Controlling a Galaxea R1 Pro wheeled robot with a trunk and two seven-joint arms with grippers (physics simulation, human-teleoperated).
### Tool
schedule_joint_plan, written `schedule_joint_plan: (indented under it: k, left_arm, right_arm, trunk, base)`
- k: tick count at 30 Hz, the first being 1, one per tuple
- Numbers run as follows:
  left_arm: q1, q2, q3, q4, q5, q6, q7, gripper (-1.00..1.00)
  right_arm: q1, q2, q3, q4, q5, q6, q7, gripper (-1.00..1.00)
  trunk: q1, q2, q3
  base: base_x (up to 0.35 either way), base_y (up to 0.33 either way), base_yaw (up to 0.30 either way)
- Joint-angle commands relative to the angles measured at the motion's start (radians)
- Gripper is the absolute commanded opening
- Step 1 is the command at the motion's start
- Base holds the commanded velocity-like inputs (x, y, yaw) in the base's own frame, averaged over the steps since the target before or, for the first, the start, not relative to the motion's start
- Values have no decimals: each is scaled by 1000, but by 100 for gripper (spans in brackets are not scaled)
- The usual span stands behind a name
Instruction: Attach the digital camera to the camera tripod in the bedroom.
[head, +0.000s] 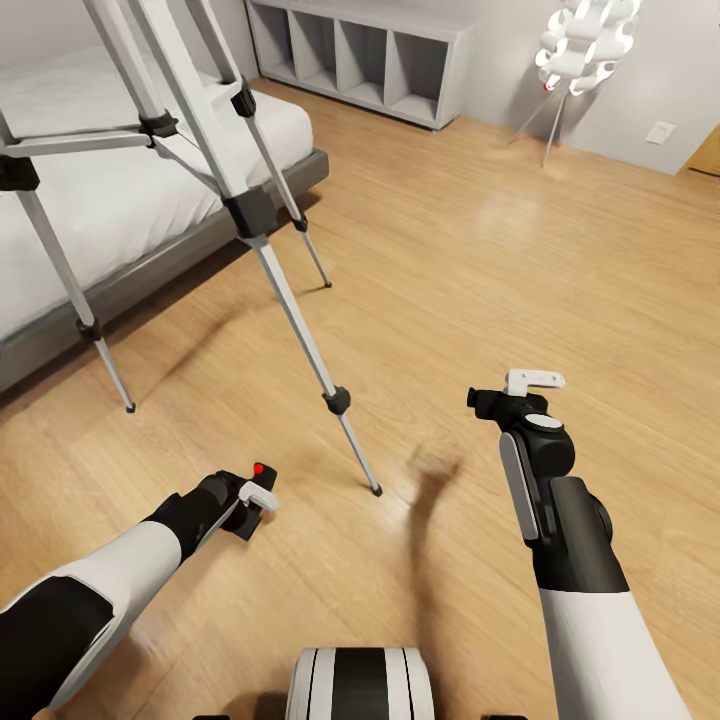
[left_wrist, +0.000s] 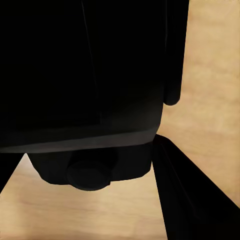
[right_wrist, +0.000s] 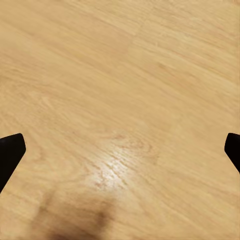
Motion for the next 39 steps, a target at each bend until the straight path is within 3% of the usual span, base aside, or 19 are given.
schedule_joint_plan:
  k: [1, 21, 34, 39]
  left_arm:
    - [0, 1, -5, -3, -3, 4, -6, -100]
    - [0, 0, 0, -8, -3, 4, -6, -100]
    - [0, 2, -1, -10, -3, 4, -6, -100]
    - [0, 10, 1, -10, -3, 4, -5, -100]
  right_arm:
    - [-1, 0, 1, -1, 0, 5, -4, 100]
    - [-1, 3, 1, -1, -2, 4, -1, 100]
    - [-1, 3, 1, -1, -2, 4, -1, 100]
    - [-1, 3, 1, -1, -2, 4, -1, 100]
  trunk:
    - [0, 0, 0]
    - [0, 0, 11]
    - [0, 0, 31]
    - [-2, 1, 59]
  base:
    - [-1, 2, 0]
    - [0, 0, -24]
    - [0, 0, -95]
    - [0, 0, -95]
